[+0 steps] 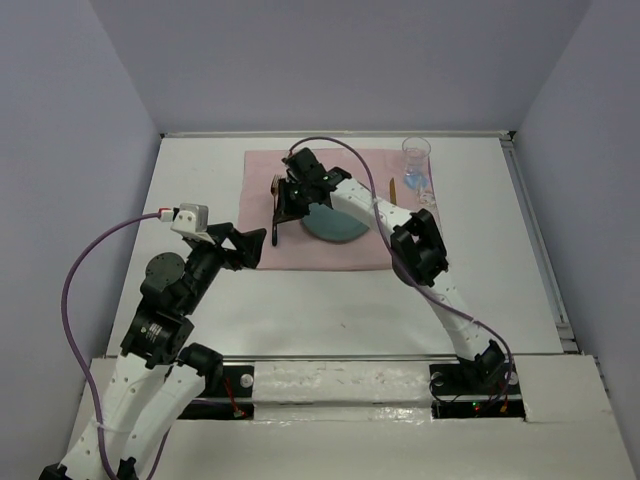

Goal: Set the dinner table for one person

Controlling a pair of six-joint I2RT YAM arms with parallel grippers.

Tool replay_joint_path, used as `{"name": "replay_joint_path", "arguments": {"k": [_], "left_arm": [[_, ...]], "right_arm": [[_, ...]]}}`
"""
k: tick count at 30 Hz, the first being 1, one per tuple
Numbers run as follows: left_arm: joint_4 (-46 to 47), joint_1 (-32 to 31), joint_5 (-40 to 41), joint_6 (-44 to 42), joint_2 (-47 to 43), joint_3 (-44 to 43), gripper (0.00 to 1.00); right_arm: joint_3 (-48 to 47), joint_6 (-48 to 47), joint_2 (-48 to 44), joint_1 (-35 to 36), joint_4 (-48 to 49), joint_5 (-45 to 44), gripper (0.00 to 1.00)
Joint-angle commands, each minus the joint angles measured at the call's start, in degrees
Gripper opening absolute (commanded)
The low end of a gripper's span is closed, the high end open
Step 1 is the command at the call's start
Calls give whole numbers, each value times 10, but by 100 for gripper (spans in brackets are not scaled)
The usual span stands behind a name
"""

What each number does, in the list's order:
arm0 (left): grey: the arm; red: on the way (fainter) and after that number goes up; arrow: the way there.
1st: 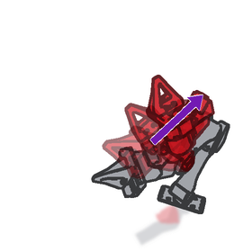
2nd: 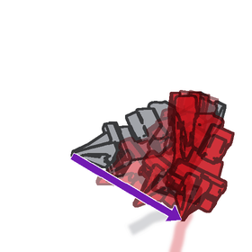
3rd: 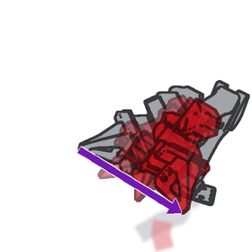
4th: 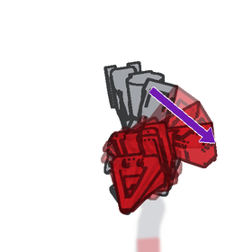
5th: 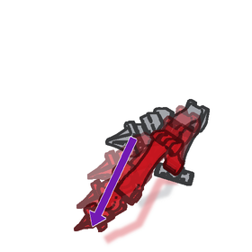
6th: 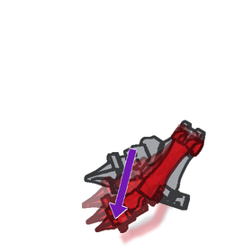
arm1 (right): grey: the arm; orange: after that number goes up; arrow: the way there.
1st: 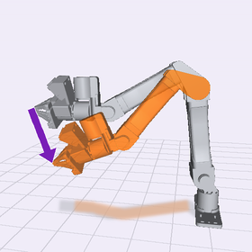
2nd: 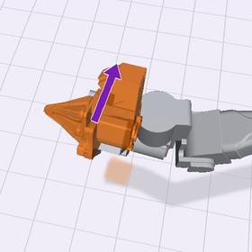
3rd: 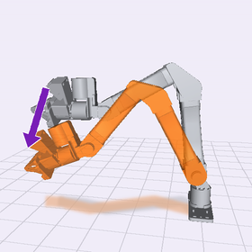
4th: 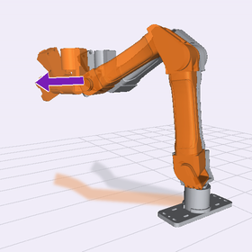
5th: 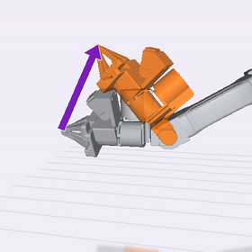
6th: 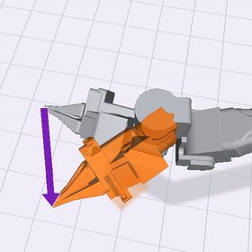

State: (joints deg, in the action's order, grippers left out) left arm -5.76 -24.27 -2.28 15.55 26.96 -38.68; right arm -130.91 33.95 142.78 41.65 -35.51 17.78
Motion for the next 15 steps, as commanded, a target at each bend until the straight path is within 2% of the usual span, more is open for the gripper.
{"name": "replay_joint_path", "arguments": {"k": [1,15], "left_arm": [[22,3,0,0,5,-23,93],[23,3,-4,1,6,-23,93]], "right_arm": [[-50,19,19,5,19,14,0],[-87,21,52,5,18,-34,0]]}}
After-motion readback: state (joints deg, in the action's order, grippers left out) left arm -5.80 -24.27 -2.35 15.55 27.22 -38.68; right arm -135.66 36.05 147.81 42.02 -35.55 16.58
